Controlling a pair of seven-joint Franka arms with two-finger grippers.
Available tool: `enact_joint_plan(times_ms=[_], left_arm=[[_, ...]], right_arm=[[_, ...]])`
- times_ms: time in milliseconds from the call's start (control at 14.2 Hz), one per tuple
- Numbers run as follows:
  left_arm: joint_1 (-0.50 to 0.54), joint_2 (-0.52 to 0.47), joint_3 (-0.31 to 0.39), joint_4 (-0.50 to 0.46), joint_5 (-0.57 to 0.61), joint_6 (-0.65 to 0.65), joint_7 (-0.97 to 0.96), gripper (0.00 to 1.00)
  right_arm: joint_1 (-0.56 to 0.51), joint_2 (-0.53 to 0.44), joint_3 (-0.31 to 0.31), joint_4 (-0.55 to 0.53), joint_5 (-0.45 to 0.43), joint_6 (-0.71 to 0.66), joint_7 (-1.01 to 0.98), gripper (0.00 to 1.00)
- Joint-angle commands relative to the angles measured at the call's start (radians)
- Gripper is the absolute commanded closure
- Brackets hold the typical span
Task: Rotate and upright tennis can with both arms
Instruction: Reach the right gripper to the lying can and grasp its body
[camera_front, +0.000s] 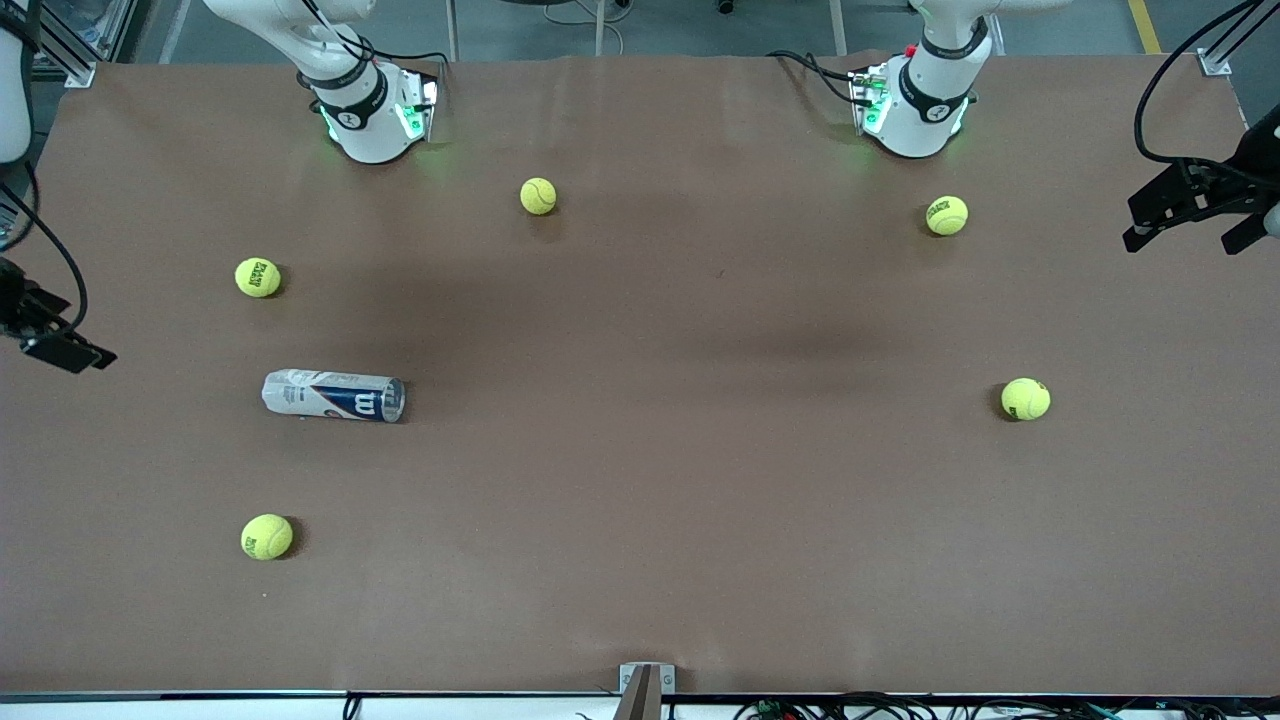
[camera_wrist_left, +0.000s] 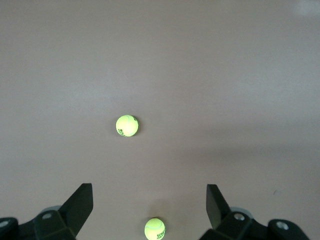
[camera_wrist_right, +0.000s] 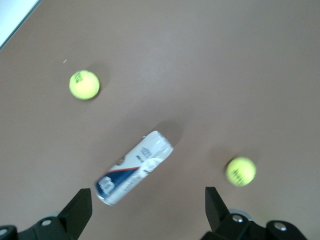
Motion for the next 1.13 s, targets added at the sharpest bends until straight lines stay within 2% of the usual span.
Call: enact_joint_plan(times_ms=[0,282,493,775,1057], left_arm=[[0.002,-0.005,-0.001,-0.003,0.018,0.001,0.02,0.0],[0.002,-0.004,-0.001,-0.003,0.018,0.001,0.02,0.0],[0.002,-0.004,-0.001,-0.003,0.018,0.001,0.02,0.0],[0.003,-0.004,-0.001,-0.003,0.018,0.002,0.02,0.0],[0.003,-0.004,-0.001,-0.006,0.018,0.004,0.022,0.0]], right_arm=[[-0.004,0.037,0.004,-0.018,0.093,0.019,0.206,0.0],[0.024,0.047,0.005,-0.102,0.118,0.097,0.368,0.0],[0.055,0.044,0.005,-0.255,0.118,0.25,0.455,0.0],[0.1,0.047,0.005,-0.385,0.118,0.419,0.574,0.0],[0.113,0.086,0.005,-0.394,0.109,0.445,0.616,0.0]])
